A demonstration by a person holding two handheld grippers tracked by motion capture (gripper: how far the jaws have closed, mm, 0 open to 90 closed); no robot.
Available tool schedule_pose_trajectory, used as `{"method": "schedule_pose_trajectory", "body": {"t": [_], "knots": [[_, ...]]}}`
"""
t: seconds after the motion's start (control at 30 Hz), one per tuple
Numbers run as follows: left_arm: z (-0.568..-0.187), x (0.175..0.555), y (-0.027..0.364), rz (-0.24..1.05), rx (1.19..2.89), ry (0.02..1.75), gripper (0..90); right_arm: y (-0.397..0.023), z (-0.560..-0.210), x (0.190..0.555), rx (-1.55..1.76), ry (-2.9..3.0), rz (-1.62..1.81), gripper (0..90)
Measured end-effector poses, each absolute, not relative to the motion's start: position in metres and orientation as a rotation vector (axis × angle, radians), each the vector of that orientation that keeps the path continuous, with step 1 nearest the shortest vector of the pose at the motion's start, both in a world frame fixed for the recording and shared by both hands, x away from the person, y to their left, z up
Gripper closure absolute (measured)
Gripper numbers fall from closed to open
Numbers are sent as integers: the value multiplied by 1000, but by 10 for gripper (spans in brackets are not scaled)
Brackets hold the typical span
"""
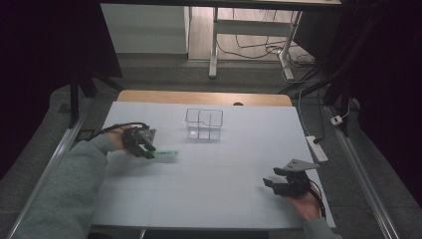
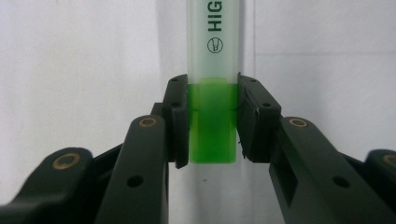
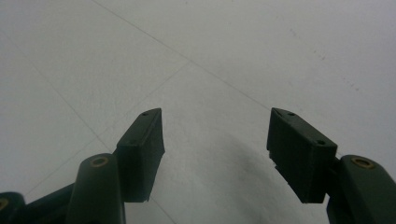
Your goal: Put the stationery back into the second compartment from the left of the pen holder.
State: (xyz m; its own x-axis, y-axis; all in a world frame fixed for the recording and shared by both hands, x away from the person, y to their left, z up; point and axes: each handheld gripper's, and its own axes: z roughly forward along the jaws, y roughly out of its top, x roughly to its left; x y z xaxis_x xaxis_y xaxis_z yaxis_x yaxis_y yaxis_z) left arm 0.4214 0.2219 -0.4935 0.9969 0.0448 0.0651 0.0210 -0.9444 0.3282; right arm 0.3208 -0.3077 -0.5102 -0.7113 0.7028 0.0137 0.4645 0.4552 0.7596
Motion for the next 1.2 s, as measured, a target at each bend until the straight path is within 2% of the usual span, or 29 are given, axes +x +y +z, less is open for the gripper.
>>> {"method": "schedule_pose_trajectory", "body": {"t": [0.4, 0.97, 1.2], "knots": [[-483, 393, 212, 144, 2827, 225, 664, -308, -508, 322, 980, 2386, 1131, 362], [-473, 344, 190, 270, 2630, 510, 664, -298, -500, 331, 930, 2377, 1178, 363], [-473, 329, 173, 337, 2596, 512, 664, -290, -496, 332, 898, 2388, 1196, 363]]}}
